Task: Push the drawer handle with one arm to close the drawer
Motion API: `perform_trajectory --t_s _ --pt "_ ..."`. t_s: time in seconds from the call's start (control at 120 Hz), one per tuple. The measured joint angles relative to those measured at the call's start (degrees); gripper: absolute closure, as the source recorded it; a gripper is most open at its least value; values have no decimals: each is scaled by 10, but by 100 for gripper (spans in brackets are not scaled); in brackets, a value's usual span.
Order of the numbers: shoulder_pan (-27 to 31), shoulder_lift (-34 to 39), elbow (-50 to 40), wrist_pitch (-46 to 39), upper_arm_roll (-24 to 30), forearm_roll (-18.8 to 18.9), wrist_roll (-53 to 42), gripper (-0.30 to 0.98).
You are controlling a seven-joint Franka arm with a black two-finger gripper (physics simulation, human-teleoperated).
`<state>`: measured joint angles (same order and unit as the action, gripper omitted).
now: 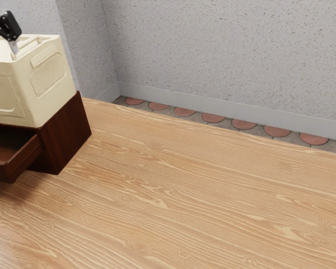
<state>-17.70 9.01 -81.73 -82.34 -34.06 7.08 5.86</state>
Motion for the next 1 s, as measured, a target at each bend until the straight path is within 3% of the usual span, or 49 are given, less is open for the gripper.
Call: perform_trajectory --t_s 0.283,0.417,0.508,0.633,1.0 --pt "8 13 -87 62 -2 -3 32 1" --pt "6 34 -137 93 2 -2 77 35" --pt "10 57 -168 106 -2 29 96 53" --pt "20 96 -205 125 -5 81 110 66" --pt "102 301 -390 145 -3 234 98 77"
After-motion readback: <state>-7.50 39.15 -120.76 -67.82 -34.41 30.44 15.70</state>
